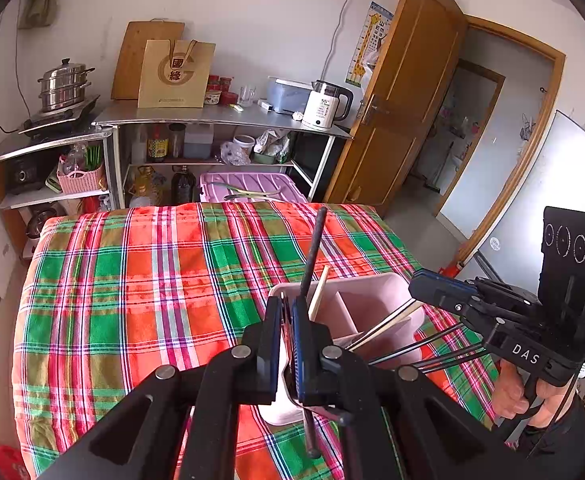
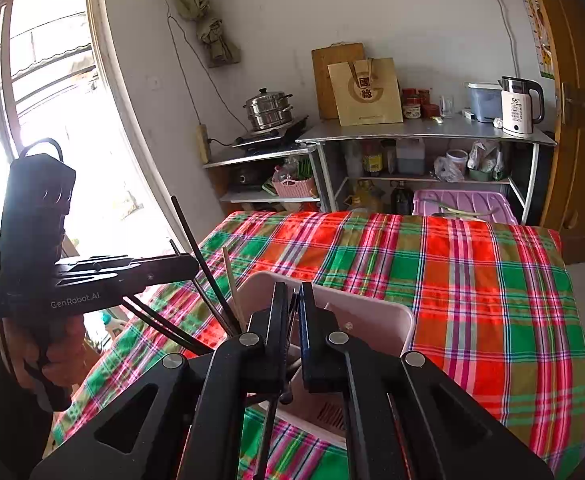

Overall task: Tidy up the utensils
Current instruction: 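Open the left tool into the basket while the right tool releases its chopstick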

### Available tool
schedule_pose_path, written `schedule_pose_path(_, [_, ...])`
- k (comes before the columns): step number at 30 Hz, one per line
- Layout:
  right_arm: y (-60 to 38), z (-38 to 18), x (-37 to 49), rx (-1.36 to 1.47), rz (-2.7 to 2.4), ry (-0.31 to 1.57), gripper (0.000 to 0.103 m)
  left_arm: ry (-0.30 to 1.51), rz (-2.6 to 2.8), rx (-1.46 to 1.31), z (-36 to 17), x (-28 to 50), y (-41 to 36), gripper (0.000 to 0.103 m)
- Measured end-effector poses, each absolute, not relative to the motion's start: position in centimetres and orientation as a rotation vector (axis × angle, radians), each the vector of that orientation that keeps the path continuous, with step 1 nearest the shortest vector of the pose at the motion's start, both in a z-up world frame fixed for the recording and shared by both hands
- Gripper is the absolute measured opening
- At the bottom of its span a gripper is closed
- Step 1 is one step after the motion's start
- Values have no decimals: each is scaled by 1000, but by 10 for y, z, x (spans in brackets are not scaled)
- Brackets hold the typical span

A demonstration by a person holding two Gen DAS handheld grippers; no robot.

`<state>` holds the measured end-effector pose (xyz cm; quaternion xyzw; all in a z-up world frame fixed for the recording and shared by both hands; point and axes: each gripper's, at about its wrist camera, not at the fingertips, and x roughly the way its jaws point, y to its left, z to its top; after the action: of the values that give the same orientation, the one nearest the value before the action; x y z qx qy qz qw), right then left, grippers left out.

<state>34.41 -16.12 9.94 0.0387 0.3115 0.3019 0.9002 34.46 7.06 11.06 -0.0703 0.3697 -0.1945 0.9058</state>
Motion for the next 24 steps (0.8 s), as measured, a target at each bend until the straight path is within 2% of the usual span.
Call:
schedule_pose_path(3, [-163,101,344,82,628,644,10,752,-392,-146,114,342,71,6])
schedule_pose_path(19, [-201,140,285,123,602,515,13,591,-312,-171,168,278,96,10])
schedule_pose_path(22, [-209,143,264,127,600,491,15,559,-290,-158,172,252,95,15])
schedule_pose_path(24, [-213,143,249,126,601,478,21,541,-289,-151,170,233,93,20])
